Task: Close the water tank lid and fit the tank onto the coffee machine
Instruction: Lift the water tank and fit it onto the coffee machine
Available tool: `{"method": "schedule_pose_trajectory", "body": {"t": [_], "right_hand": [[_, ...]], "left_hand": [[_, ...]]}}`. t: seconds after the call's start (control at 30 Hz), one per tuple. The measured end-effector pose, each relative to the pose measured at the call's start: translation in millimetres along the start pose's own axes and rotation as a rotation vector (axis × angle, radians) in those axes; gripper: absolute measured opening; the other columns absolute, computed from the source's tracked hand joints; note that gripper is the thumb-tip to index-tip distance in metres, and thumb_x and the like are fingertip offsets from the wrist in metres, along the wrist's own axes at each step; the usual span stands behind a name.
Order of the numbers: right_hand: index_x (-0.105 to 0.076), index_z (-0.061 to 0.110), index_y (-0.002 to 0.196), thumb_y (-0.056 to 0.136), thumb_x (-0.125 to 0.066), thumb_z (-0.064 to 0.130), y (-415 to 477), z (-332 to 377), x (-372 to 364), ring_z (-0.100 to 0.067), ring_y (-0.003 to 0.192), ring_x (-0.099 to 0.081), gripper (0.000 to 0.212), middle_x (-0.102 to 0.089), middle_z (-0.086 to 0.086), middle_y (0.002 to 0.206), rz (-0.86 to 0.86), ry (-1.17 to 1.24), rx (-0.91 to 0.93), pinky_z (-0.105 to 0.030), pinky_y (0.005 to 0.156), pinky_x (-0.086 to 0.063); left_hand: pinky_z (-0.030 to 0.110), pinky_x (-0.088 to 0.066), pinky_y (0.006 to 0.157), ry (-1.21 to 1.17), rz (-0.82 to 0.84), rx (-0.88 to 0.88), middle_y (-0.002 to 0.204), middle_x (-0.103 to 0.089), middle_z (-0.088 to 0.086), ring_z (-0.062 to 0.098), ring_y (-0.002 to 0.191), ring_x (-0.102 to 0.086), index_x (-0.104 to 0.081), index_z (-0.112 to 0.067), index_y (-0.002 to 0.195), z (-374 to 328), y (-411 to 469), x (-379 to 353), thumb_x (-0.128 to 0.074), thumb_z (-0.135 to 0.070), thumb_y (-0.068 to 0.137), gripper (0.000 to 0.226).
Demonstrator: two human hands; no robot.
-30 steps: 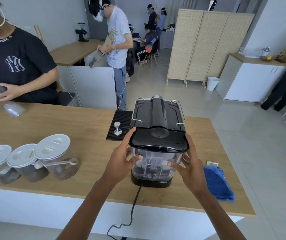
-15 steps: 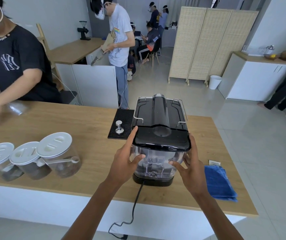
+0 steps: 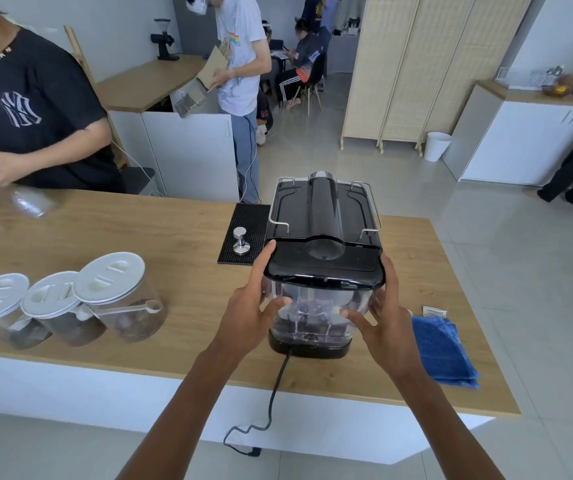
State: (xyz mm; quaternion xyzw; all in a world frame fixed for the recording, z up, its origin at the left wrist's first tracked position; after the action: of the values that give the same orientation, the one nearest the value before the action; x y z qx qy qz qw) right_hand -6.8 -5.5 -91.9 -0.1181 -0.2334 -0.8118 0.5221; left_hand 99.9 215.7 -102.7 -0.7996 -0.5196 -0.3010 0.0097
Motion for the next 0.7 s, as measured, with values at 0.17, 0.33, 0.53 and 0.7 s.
{"method": "schedule_pose_trajectory", "body": {"t": [0.17,0.33,0.53,0.7], "right_hand": [[-0.002,0.046,0.157,0.084,-0.078,0.026,-4,6,2,-0.009,0.123,-0.06,0.107,-0.057,0.016,0.14,-0.007,0.005,-0.003,-0.044,0.109,-0.047],[-0.006,0.045,0.157,0.08,-0.073,0.036,-5,16,3,0.004,0.122,-0.056,0.103,-0.05,0.037,0.137,-0.023,0.011,-0.038,-0.046,0.111,-0.046],[-0.014,0.038,0.158,0.083,-0.074,0.033,-8,16,4,-0.011,0.128,-0.055,0.096,-0.054,0.021,0.142,-0.077,0.014,-0.044,-0.048,0.11,-0.046],[-0.02,0.034,0.158,0.085,-0.077,0.019,-3,24,13,-0.009,0.131,-0.055,0.093,-0.056,0.017,0.143,-0.123,0.031,-0.014,-0.049,0.109,-0.047]], "left_hand": [[0.034,-0.033,0.087,-0.096,0.008,-0.003,0.109,-0.043,-0.006,0.016,0.094,-0.043,-0.006,-0.054,0.161,11,3,-3,-0.066,-0.056,0.092,0.092],[0.031,-0.035,0.086,-0.081,0.001,-0.009,0.106,-0.046,-0.006,0.014,0.091,-0.046,-0.011,-0.049,0.163,1,5,1,-0.065,-0.059,0.09,0.092],[0.031,-0.045,0.081,-0.071,-0.028,0.025,0.071,-0.059,0.011,0.041,0.075,-0.063,-0.021,-0.041,0.164,-12,1,9,-0.065,-0.06,0.089,0.09],[0.036,-0.059,0.072,-0.003,-0.118,-0.06,0.073,-0.05,-0.015,0.006,0.069,-0.042,-0.026,-0.036,0.164,-24,7,14,-0.074,-0.04,0.093,0.086]]}}
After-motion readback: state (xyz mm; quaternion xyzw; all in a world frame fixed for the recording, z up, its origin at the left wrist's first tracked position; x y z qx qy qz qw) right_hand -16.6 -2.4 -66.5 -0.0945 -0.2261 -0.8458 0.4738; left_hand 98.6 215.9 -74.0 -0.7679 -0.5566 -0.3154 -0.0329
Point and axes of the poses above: each hand's wrist, its own y-axis towards the middle knuckle, its own x-axis out of the back of the hand, z = x × y, the point moved 5 cm from there along y, towards the middle knuckle
